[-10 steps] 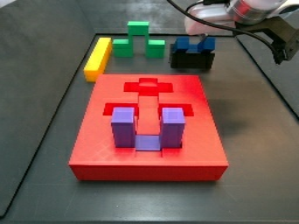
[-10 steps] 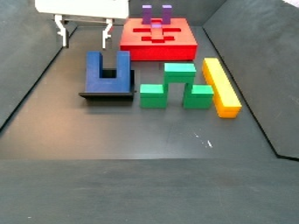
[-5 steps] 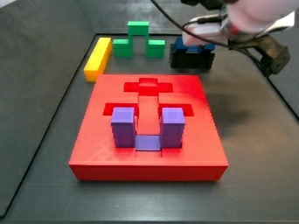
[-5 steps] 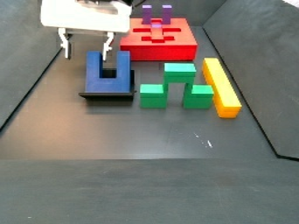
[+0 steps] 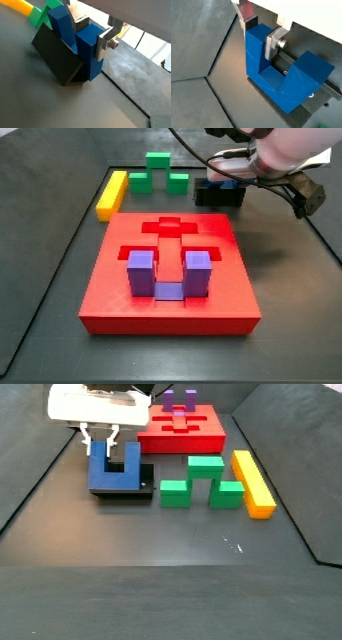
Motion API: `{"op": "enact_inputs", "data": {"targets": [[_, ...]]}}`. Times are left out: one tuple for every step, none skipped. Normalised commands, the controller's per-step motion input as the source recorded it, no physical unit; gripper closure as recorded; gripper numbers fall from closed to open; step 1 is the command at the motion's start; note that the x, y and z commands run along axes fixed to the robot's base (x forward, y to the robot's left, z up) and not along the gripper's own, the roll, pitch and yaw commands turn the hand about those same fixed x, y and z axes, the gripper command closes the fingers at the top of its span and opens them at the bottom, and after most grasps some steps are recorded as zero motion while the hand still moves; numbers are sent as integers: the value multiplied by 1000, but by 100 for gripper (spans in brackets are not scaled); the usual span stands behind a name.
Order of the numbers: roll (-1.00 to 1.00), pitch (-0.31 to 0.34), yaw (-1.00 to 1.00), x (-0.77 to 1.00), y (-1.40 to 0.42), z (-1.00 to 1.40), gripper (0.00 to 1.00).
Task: Pick up the blue object. Move up. Place the blue object on the fixture. Regrasp the blue object. Move to above the board. Insert the blue object.
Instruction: Regrasp the blue object, then move to above the board.
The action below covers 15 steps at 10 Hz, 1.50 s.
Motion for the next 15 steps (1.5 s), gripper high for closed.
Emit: {"op": "enact_inputs", "data": {"targets": [[0,0,0,0,0,0,100],[0,0,0,0,0,0,100],[0,0,0,0,0,0,100],[0,0,0,0,0,0,100],[0,0,0,0,0,0,100],[0,0,0,0,0,0,100],[0,0,0,0,0,0,100],[0,0,0,0,0,0,100],[0,0,0,0,0,0,100],[0,0,0,0,0,0,100],[0,0,0,0,0,0,100],[0,0,0,0,0,0,100],[0,0,0,0,0,0,100],[0,0,0,0,0,0,100],[0,0,0,0,0,1400,100]]}}
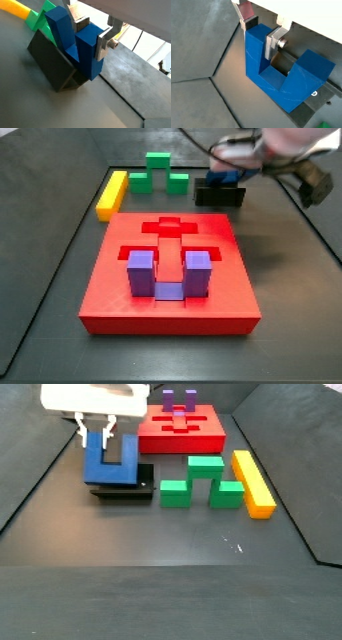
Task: Pick up the blue object. Move up. Place the blue object on the fixture. Regrasp the blue object. Move to above the board. Insert the blue object.
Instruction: Move to above the board.
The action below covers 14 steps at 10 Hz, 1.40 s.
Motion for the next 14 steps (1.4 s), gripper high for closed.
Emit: {"op": "enact_inputs", "data": {"targets": [[-9,4,-26,-15,-15,1400,100],[-42,-33,-24,-41,-6,1400,100],[-17,-27,-13,-40,8,1400,100],[-15,14,-25,-42,-12,1400,100],[-2,24,-20,-29,-5,1400,100],[-11,42,-16,-16,-8,913,100],[-11,58,-12,-3,-10,541,100],[5,69,0,31,-14,224,100],[1,75,7,31,-11,172,100],[-1000,138,-163,-1371,-1400,280,100],[-1000,140,-161,-1379,-1400,260,100],[-1000,98,-139,-1400,-1270,244,100],[-1000,99,-133,-1400,-1262,221,100],[-1000,111,-127,-1400,-1264,239,100]]}}
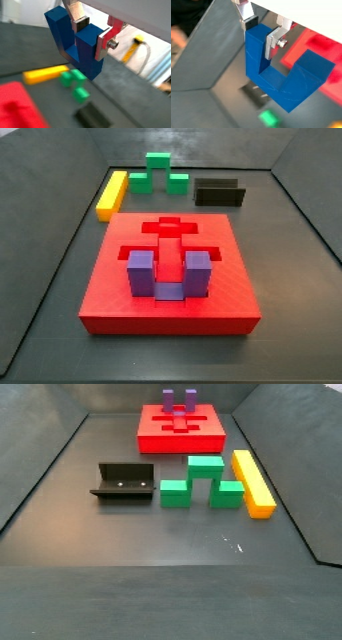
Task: Pick up the blue object. Move up. Place the blue object on the fixture. Regrasp the blue object. Move to above the board. Insert the blue object.
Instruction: Move to above the board, then insert the blue object.
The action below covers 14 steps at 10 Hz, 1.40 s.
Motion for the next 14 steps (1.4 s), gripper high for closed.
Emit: {"op": "enact_inputs", "data": {"targets": [[-1000,124,-117,-1400,-1253,234,100],[-1000,117,-105,-779,-659,129,100],[-1000,118,-98,-411,-291,48,100],[-1000,132,-86,-190,-126,18,100],[-1000,117,-70,-114,-90,26,100],[-839,71,-52,-100,-33,0,100],[-554,10,-17,-84,20,11,100],[-378,-17,-14,-73,16,-1,100],[-219,-25,-5,-51,6,0,100],[-23,4,0,63,0,-223,100],[-24,10,0,91,0,-237,100],[-67,0,0,191,0,-331,100],[-86,0,0,540,0,-480,100],[-167,-17,0,771,0,-457,100]]}}
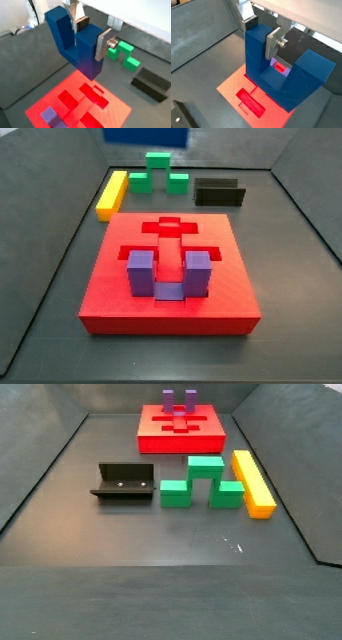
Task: Pick up the blue object. Move up. Place the blue object on the fixture. Regrasp the blue object. Move to above the board. Insert the blue object.
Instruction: Insert the blue object.
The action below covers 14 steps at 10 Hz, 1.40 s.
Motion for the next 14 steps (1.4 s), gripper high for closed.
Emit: {"op": "enact_inputs", "data": {"targets": [[-363,-61,0,780,180,-351,100],[-404,-91,0,674,194,-277,100],[-353,-100,-83,517,346,-374,100],[-323,-113,-111,514,397,-426,100],[-276,-124,-117,426,449,-514,100],[-226,-129,-66,349,437,-594,100],[-229,-211,0,171,351,-557,100],[-236,-256,191,0,226,-483,100],[-119,-289,303,-214,0,-494,100],[6,-320,340,-426,-166,-434,100],[0,-386,380,-409,-140,-403,100],[0,-349,283,-237,-49,-260,100],[56,-256,51,-3,-9,-146,100],[193,-79,-134,6,0,-29,100]]}}
